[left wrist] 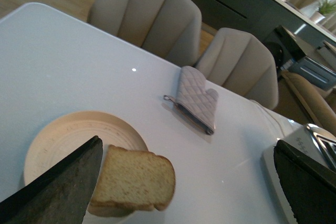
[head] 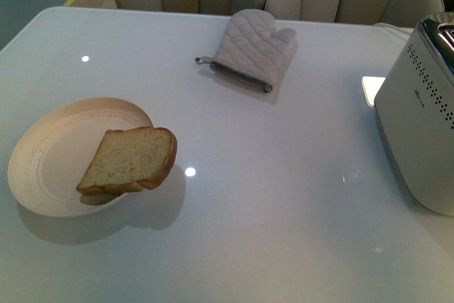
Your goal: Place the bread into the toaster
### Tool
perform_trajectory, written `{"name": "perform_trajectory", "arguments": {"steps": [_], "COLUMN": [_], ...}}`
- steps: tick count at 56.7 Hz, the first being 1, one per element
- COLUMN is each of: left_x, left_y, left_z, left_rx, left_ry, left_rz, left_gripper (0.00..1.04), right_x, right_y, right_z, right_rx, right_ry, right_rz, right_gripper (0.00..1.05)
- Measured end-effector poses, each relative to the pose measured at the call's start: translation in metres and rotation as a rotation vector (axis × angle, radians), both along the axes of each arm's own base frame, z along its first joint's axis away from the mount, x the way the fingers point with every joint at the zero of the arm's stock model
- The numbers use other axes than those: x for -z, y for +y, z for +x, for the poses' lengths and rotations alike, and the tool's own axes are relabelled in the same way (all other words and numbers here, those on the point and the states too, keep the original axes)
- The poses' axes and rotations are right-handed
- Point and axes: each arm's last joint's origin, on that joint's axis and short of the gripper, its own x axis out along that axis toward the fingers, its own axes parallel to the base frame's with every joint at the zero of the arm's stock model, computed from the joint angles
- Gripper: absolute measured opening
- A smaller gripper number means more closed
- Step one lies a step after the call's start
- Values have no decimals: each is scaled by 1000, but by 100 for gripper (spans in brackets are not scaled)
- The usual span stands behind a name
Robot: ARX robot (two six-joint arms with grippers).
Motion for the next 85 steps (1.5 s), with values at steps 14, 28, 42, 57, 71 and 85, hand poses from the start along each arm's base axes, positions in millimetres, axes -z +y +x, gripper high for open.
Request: {"name": "perform_trajectory", "arguments": {"steps": [14,28,42,57,71,85], "left_x": [39,119,162,198,215,221], "left_y": [34,59,66,65,58,51], "left_z": [84,132,157,168,171,169], "left_rx": [-86,-150,-146,-123,-91,-74], "left_ry": [106,359,455,529,560,563], "left_rz": [87,169,232,295,317,312], "left_gripper": [97,97,97,97,95,57], "right_x": [0,0,0,0,0,0], "right_y": [0,0,0,0,0,0], "right_z": [0,0,0,0,0,0], "right_rx": [0,0,0,0,0,0], "right_ry": [0,0,0,0,0,0], "right_rz": [0,0,0,0,0,0], "right_gripper": [96,96,96,96,96,96]}}
